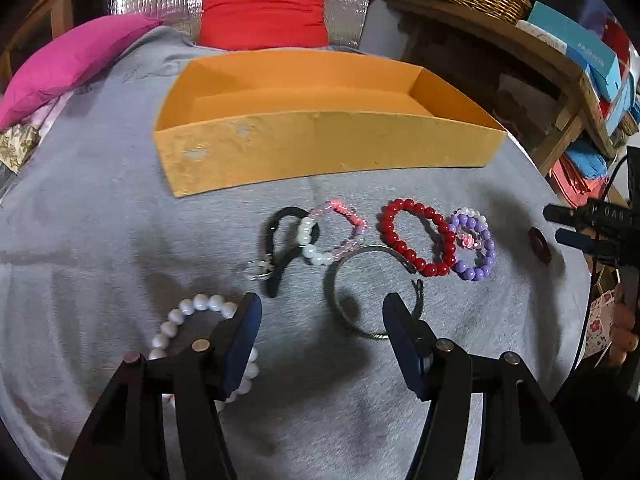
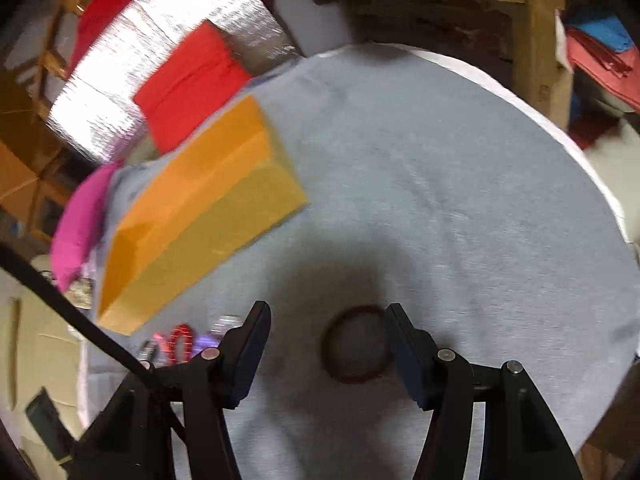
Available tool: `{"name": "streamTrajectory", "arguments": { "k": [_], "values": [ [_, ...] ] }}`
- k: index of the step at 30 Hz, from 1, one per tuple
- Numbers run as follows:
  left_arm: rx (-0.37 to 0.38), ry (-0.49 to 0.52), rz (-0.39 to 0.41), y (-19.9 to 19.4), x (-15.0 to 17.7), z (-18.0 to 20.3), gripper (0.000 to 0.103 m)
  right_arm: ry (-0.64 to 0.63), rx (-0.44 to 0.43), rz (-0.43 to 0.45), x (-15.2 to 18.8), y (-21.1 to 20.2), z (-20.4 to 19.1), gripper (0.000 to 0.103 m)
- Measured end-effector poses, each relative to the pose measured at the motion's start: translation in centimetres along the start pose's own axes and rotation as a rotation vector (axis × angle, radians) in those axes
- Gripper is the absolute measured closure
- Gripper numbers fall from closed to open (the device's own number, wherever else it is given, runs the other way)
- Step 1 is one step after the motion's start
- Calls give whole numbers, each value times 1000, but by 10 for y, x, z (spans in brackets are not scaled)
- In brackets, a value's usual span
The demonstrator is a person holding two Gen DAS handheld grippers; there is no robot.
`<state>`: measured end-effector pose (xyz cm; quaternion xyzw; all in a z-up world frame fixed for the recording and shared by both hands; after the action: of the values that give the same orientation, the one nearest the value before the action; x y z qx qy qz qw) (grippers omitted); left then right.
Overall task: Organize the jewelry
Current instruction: 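Lower right tool onto maroon rubber ring and grasp it while left tool approaches silver bangle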
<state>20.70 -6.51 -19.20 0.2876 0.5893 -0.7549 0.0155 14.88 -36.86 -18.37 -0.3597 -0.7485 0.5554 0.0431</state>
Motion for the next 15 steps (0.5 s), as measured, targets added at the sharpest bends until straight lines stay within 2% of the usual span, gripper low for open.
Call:
{"name": "streamTrajectory", "arguments": {
  "k": [3, 5, 6, 7, 8, 10, 11, 15],
  "values": [
    [18, 3, -24, 8, -1, 5, 40, -11, 33, -6, 2, 2, 6, 42],
    [21, 18, -34, 12, -1, 12, 44, -12, 52, -27, 2, 10, 9, 46],
    [19, 29, -34, 14, -2, 15, 46, -13, 61, -46, 2, 16, 9, 50],
    [20, 36, -34, 15, -2, 17, 47, -16, 65, -63, 3, 21, 9, 60],
    [24, 40, -35, 16, -3, 18, 52, -31, 84, -73, 3, 24, 7, 65],
    [27, 45, -42, 20, -4, 21, 56, -80, 145, -62, 6, 25, 2, 78],
    [26, 45, -41, 22, -7, 23, 59, -106, 173, -58, 7, 25, -2, 81],
    [47, 36, -38, 24, -9, 21, 88, -177, 219, -27, 13, 25, -14, 96]
  ]
}}
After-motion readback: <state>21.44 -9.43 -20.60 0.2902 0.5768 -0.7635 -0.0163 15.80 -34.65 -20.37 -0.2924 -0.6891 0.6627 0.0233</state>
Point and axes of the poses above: each gripper's, at about its wrist camera, not at the fingertips, and y roughly the way its jaws point, z to its right, x to its underside, the point moved 2 cm from there along y, roughly the way its jaws point, and after that the axes turned 7 degrees about -z, right-handed, at the moved point
